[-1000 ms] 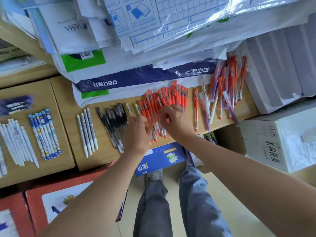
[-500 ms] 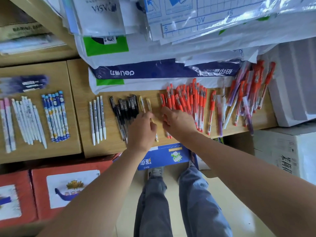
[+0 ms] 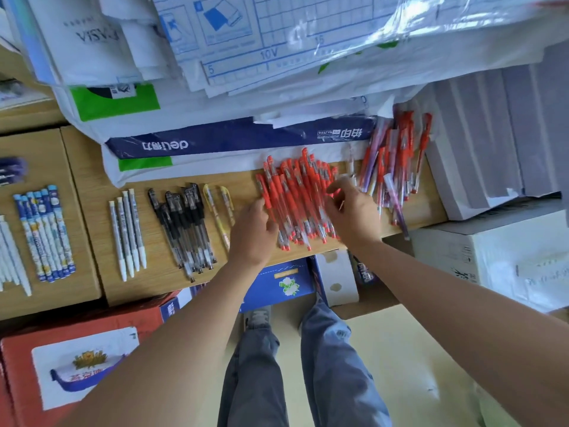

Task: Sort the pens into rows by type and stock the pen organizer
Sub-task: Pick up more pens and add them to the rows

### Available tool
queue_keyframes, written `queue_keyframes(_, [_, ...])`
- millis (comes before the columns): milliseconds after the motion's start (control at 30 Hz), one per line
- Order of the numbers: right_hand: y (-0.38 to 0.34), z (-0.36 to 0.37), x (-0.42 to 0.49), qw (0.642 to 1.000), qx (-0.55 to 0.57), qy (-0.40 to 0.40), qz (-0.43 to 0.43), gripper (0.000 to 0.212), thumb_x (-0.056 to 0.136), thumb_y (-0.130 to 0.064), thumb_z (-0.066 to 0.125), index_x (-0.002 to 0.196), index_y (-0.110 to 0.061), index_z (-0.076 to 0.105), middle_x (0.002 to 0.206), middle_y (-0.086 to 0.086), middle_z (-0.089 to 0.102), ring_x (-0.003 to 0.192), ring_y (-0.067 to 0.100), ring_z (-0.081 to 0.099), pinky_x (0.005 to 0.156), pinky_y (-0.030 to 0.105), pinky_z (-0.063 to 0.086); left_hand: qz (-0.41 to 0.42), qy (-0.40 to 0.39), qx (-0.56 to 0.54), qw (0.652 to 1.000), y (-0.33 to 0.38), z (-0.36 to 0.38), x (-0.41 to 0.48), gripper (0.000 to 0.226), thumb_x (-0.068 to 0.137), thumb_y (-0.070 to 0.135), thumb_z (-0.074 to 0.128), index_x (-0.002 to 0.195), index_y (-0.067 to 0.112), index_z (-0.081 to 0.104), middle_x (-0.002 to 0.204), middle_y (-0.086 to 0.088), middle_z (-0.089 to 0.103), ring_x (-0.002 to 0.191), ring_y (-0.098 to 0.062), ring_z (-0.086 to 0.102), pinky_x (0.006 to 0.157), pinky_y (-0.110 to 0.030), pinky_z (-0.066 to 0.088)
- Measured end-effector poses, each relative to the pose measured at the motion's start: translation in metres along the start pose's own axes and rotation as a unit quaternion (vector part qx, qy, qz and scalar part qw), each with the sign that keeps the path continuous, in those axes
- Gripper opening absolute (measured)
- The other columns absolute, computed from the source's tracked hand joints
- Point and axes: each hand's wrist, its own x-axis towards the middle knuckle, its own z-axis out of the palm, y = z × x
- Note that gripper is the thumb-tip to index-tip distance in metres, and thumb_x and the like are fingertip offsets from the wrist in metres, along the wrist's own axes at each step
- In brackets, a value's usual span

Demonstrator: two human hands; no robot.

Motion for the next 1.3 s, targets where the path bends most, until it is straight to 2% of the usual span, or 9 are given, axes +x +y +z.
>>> queue_keyframes(100, [0.026,-0.018,-0.003,0.997,-0.033,0.012,0.065,0.01,0.091,-0.02,0.058,0.099,-0.015,0.055,0.069,-0.004,0.06,0.056,0.015,0.056,0.047,0.025,0.041,0.002,0.019,0.021,1.0,-0.002,0.002,-0.002,0.044,0.094,0.013,0.051,0.137,0.01,0.045,0.127,-0.009,0.055,0.108,-0.023,0.059,0.092,-0.036,0.05])
queue_keyframes(233, [0.035,-0.017,-0.009,0.993,-0.085,-0.038,0.078,0.028,0.089,-0.03,0.062,0.107,-0.012,0.05,0.076,0.003,0.064,0.063,0.021,0.062,0.052,0.025,0.046,-0.001,0.056,0.06,0.997,0.004,0.002,-0.005,0.027,0.091,0.01,0.051,0.117,0.006,0.053,0.113,-0.011,0.056,0.094,-0.022,0.06,0.073,-0.03,0.05])
queue_keyframes(500, [0.049,-0.023,-0.002,0.975,-0.058,0.043,0.208,0.023,0.096,-0.028,0.051,0.107,-0.007,0.051,0.087,0.012,0.065,0.08,0.033,0.063,0.063,0.035,0.045,0.03,0.079,0.059,0.995,0.034,0.009,-0.009,0.026,0.091,0.009,0.052,0.117,0.014,0.051,0.112,-0.005,0.051,0.067,-0.016,0.054,0.058,-0.033,0.048])
queue_keyframes(600, [0.058,-0.03,0.0,0.979,-0.073,0.031,0.188,0.021,0.091,-0.033,0.06,0.098,-0.013,0.058,0.084,0.01,0.068,0.078,0.031,0.063,0.064,0.035,0.051,0.052,0.068,0.05,0.995,0.04,0.017,-0.008,0.024,0.091,0.009,0.052,0.114,0.014,0.053,0.111,-0.004,0.052,0.068,-0.017,0.055,0.058,-0.032,0.045])
queue_keyframes(733, [0.061,-0.035,0.006,0.982,-0.098,-0.01,0.163,0.024,0.085,-0.036,0.067,0.088,-0.013,0.069,0.077,0.006,0.067,0.067,0.021,0.058,0.058,0.025,0.045,0.06,0.061,0.041,0.995,0.049,0.026,-0.008,0.025,0.091,0.008,0.051,0.115,0.014,0.056,0.111,-0.001,0.053,0.07,-0.015,0.052,0.063,-0.027,0.04])
queue_keyframes(900, [0.06,-0.042,0.009,0.982,0.035,-0.028,0.185,0.026,0.078,-0.028,0.065,0.062,-0.007,0.059,0.054,0.005,0.057,0.052,0.02,0.052,0.05,0.024,0.042,0.07,0.048,0.054,0.995,0.059,0.031,-0.005,0.021,0.092,0.009,0.049,0.109,0.016,0.06,0.105,0.002,0.057,0.075,-0.012,0.05,0.067,-0.023,0.035])
queue_keyframes(1000, [0.058,-0.057,0.004,0.964,0.188,-0.039,0.182,0.021,0.08,-0.018,0.06,0.07,0.0,0.057,0.058,0.014,0.06,0.047,0.018,0.049,0.049,0.028,0.045,0.072,0.035,0.02,0.997,0.071,0.034,-0.002,0.02,0.095,0.01,0.048,0.107,0.016,0.063,0.104,0.004,0.061,0.081,-0.011,0.055,0.07,-0.023,0.04])
queue_keyframes(1100, [0.061,-0.066,0.0,0.94,0.266,-0.083,0.197,0.017,0.083,-0.013,0.057,0.073,0.0,0.056,0.052,0.005,0.052,0.043,0.016,0.045,0.045,0.026,0.039,0.052,-0.023,-0.059,0.997,0.092,0.043,0.002,0.022,0.098,0.013,0.045,0.107,0.012,0.065,0.101,0.005,0.064,0.092,-0.011,0.059,0.081,-0.028,0.048])
queue_keyframes(1300, [0.067,-0.079,-0.001,0.918,0.308,-0.171,0.18,0.012,0.085,-0.009,0.056,0.073,-0.01,0.057,0.045,-0.005,0.046,0.041,0.014,0.04,0.045,0.024,0.036,-0.048,-0.139,-0.209,0.967,0.127,0.063,0.016,0.036,0.101,0.032,0.043,0.099,0.003,0.064,0.081,-0.012,0.061,0.065,-0.019,0.052,0.058,-0.027,0.042])
